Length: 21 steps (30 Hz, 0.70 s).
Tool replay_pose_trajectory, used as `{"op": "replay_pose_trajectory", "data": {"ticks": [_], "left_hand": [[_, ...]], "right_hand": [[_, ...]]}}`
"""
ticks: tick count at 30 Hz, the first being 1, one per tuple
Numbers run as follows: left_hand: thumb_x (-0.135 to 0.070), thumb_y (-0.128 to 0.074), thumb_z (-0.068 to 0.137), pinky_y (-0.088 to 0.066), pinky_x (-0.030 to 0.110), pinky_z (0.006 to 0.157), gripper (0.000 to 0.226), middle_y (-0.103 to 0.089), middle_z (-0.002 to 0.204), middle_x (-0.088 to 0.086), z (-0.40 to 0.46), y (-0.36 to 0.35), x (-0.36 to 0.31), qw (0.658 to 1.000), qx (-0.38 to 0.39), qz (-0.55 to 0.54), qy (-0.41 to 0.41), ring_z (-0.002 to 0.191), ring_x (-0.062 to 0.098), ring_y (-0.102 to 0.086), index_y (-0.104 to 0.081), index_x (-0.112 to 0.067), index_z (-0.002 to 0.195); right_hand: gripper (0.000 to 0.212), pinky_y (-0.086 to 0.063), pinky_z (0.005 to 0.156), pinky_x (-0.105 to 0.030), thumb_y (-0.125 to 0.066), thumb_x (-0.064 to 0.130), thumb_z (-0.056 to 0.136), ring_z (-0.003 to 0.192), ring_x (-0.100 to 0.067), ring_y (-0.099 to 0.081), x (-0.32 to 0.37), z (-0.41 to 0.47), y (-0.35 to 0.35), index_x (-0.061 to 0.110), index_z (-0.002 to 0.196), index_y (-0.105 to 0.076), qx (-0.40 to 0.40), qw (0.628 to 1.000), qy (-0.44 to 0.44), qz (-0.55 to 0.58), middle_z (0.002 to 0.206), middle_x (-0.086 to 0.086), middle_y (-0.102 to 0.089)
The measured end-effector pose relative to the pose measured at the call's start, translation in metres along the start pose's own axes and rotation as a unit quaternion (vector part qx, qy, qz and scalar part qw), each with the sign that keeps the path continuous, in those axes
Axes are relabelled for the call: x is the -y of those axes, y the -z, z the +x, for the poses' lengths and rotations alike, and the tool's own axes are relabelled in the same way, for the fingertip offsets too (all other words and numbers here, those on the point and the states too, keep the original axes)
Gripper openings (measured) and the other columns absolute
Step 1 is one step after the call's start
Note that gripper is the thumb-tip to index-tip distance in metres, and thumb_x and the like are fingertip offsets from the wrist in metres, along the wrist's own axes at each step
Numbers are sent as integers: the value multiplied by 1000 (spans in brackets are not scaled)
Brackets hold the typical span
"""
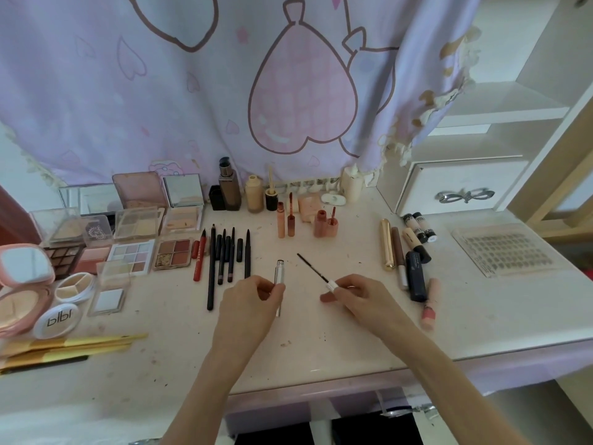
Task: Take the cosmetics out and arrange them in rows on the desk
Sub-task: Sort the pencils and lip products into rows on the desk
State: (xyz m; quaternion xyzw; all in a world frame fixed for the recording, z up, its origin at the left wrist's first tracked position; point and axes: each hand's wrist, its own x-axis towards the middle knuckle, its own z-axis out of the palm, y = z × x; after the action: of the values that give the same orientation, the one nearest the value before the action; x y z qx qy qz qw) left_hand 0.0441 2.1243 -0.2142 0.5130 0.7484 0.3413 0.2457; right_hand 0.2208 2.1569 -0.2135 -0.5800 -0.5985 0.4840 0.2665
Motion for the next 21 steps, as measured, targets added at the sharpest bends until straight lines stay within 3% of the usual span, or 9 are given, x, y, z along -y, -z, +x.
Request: {"op": "replay_pose_trajectory", "data": {"ticks": [4,7,12,16,21], "left_hand": [[-30,-58,88,-44,21,70,18,-64,74,-5,-7,-2,3,1000,-4,5,23,72,7,-60,-65,-14,91],[-29,-59,88,-45,21,69,16,-64,73,-5,-11,-3,5,999,1,6,33,70,7,-61,-65,-14,89],[-31,-59,88,-45,18,62,18,-66,73,0,-12,1,5,998,15,38,44,69,10,-61,-63,-16,78],[-31,-59,88,-39,14,55,19,-66,71,0,-13,4,3,997,22,55,51,61,7,-57,-61,-16,76],[-29,-62,86,-46,23,68,17,-66,72,1,-15,6,3,997,27,46,62,62,10,-59,-57,-18,74]], "right_hand": [[11,-55,65,-20,-54,2,91,63,-13,-59,5,-1,-13,-2,96,-63,-1,986,-50,158,90,-14,-70],[8,-56,78,-28,-54,-2,89,66,-18,-65,7,-4,-19,-1,93,-61,-11,975,-78,207,86,-15,-68],[6,-39,64,-16,-63,18,86,71,-6,-49,14,-10,-26,23,81,-63,-61,995,-42,62,81,3,-56],[3,-40,61,-16,-62,21,85,73,-9,-53,13,-9,-29,21,89,-62,-61,998,-28,7,81,2,-60],[4,-40,52,-12,-62,23,84,60,-2,-53,15,-5,-35,21,81,-60,0,998,-39,-56,68,8,-62]]}}
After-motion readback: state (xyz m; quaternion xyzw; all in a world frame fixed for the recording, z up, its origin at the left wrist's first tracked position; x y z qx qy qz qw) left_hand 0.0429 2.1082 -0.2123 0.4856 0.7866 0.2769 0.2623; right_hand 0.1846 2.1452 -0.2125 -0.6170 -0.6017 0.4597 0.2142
